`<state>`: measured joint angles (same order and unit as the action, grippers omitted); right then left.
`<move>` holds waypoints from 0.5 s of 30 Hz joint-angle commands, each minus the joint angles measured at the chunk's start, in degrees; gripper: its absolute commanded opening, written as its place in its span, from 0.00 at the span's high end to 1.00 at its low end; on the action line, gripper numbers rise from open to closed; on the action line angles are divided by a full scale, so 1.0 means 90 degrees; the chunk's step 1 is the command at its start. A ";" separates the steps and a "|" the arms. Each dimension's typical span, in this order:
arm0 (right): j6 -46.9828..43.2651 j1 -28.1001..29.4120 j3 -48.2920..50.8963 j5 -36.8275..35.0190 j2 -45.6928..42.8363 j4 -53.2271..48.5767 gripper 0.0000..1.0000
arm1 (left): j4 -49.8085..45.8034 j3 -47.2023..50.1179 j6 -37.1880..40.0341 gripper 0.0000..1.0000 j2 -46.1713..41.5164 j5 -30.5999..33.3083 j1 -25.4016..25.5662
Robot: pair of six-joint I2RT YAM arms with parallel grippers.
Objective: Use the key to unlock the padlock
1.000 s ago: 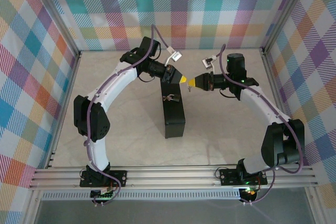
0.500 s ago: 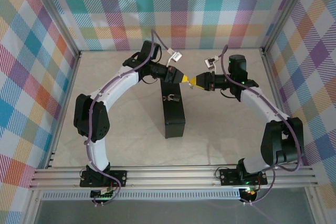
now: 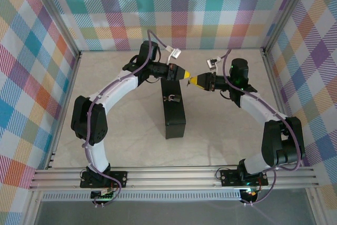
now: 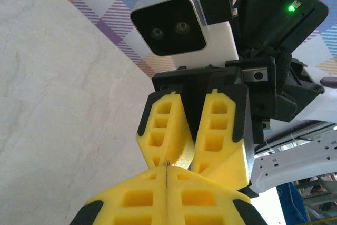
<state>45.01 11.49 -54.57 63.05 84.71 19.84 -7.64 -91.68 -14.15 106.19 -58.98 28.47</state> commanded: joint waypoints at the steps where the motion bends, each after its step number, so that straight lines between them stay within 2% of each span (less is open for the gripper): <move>1: 0.0217 0.0003 0.0114 0.0144 -0.0037 0.0643 0.81 | 0.0302 0.0156 -0.0104 1.00 -0.0237 0.0062 -0.0019; 11: 0.0393 -0.0109 0.0140 -0.0185 -0.0028 0.0913 0.79 | 0.0390 0.0303 -0.0139 1.00 -0.0364 -0.0084 -0.0020; 15: 0.0538 -0.0124 0.0110 -0.0193 0.0024 0.1145 0.81 | 0.0407 0.0331 -0.0146 1.00 -0.0384 -0.0078 -0.0013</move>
<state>48.73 10.83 -53.32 61.14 84.71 25.23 -5.13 -89.58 -15.42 105.14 -59.02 28.42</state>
